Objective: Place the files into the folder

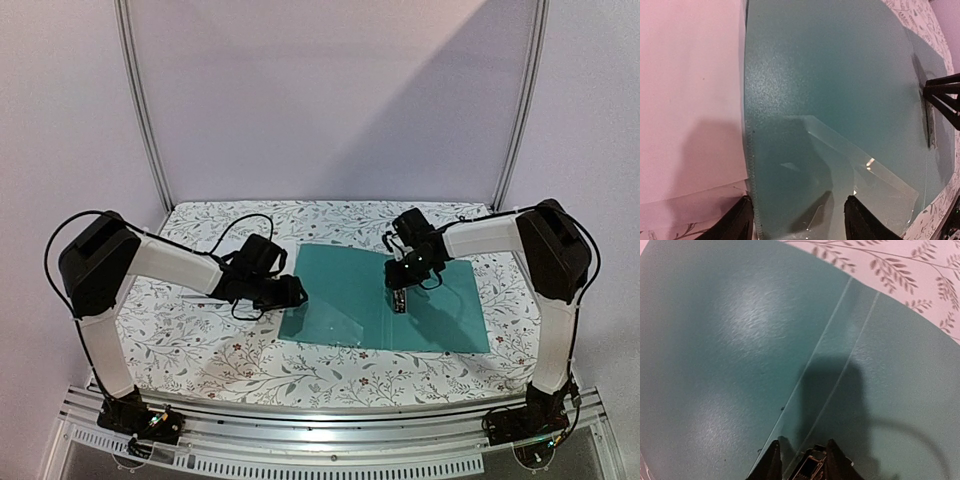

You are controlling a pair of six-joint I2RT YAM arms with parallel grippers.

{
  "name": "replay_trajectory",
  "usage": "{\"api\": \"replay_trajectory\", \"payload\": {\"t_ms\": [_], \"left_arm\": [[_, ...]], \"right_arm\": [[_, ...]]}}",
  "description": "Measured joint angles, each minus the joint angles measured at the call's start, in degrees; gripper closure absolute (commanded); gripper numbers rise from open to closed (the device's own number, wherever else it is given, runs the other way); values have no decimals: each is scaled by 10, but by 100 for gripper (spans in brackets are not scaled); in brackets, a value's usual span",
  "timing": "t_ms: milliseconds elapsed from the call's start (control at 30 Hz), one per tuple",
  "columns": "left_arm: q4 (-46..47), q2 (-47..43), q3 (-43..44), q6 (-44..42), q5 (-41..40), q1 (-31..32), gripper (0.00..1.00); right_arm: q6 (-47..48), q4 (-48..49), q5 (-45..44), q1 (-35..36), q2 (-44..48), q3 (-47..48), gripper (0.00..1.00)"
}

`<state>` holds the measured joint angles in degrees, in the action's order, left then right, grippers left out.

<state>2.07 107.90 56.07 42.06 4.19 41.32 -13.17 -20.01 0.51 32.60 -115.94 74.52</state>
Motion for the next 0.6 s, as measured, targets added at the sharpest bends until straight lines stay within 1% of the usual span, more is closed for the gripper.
{"api": "replay_trajectory", "payload": {"t_ms": [100,200,367,467,600], "left_arm": [[6,-2,-6,-3,2,3,39],[13,-9,-18,-7,10,13,40],[11,-34,-46,-14,31,41,41],[-6,-55,-64,-15,44,62,42],[-39,-82,-81,-17,59,85,37]], "right_arm": [[3,22,-10,0,9,-24,76],[1,49,-18,1,34,-67,78],[-4,72,-28,10,85,-143,79],[-9,79,-32,19,116,-183,79],[-16,75,-31,30,149,-218,80]]}}
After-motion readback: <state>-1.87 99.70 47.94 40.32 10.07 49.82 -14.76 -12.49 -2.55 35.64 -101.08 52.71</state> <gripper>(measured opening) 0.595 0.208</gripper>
